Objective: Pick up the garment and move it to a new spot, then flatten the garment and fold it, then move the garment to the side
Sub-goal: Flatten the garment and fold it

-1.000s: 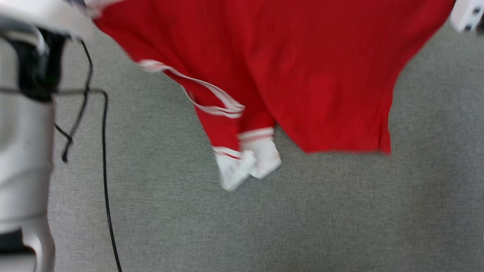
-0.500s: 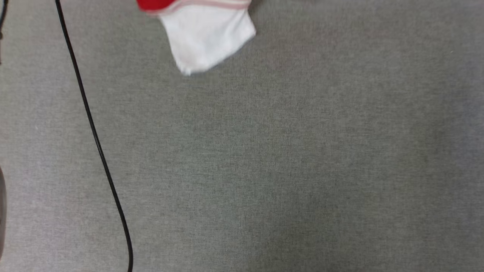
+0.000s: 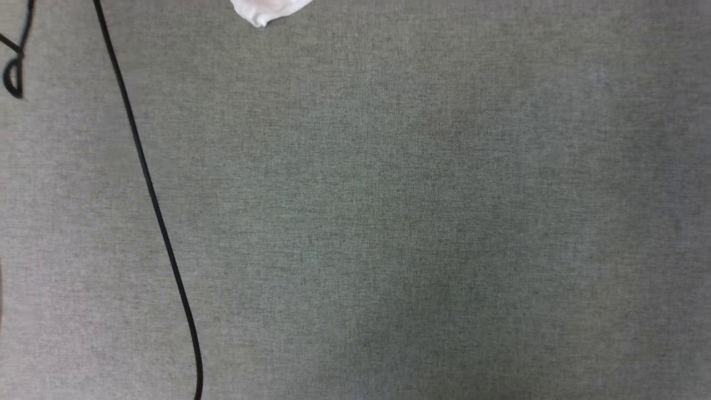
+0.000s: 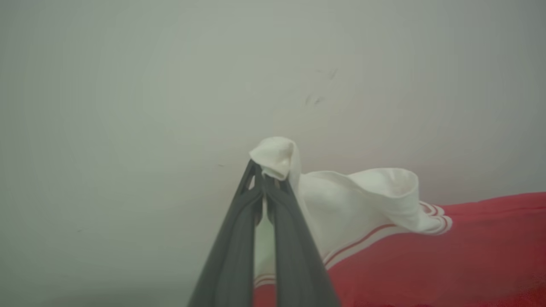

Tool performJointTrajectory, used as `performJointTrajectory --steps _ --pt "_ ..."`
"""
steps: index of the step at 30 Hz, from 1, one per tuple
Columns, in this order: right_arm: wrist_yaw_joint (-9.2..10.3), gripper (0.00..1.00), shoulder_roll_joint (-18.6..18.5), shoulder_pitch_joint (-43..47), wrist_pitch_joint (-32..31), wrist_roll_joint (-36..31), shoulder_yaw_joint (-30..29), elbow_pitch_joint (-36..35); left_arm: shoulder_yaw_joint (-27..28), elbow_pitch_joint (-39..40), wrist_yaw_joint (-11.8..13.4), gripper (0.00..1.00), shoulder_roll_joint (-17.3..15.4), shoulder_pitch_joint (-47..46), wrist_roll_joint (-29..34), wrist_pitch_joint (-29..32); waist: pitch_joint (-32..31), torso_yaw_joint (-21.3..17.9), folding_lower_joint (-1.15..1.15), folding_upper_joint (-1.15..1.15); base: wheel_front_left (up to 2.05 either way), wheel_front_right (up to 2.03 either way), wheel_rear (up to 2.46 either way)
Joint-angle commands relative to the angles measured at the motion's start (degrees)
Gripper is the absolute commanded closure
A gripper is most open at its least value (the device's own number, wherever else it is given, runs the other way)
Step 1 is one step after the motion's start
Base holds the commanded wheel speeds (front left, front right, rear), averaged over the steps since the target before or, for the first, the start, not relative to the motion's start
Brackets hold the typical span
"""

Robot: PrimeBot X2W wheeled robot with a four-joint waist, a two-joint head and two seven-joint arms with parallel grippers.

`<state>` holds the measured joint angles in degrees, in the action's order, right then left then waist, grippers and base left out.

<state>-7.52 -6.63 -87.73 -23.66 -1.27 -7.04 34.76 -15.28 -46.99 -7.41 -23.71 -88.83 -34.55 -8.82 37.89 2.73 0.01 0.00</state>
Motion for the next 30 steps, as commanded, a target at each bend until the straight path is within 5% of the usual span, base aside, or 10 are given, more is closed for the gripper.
performJointTrajectory --steps 1,8,16,24,30 --pt "0.06 1.0 0.4 1.3 0.8 0.9 0.2 0.4 -0.6 -0.4 -0.1 1.0 -0.3 1.6 -1.2 -0.5 1.1 0.0 -0.01 0.0 0.0 0.0 0.0" --pt "0.06 1.0 -0.2 8.3 4.5 4.7 4.3 4.9 -5.6 -1.3 -0.1 1.0 -0.2 10.1 -9.5 -1.4 0.7 0.4 -0.01 0.0 0.0 0.0 0.0" --pt "0.06 1.0 -3.7 26.0 8.8 12.1 8.2 6.4 -11.8 0.8 -0.1 1.0 1.8 28.8 -15.8 -4.7 -7.0 2.6 -0.01 0.0 0.0 0.0 0.0" --pt "0.06 1.0 -7.2 46.8 9.7 17.4 8.5 -1.3 -12.0 5.0 -0.1 1.0 0.9 46.3 -16.6 -6.4 -16.9 3.5 -0.01 0.0 0.0 0.0 0.0" --pt "0.08 1.0 -7.6 62.2 8.1 19.3 4.8 -10.0 -9.3 11.7 2.4 1.0 0.4 59.5 -15.0 -6.5 -23.0 3.8 -0.01 0.0 0.0 0.0 0.0"
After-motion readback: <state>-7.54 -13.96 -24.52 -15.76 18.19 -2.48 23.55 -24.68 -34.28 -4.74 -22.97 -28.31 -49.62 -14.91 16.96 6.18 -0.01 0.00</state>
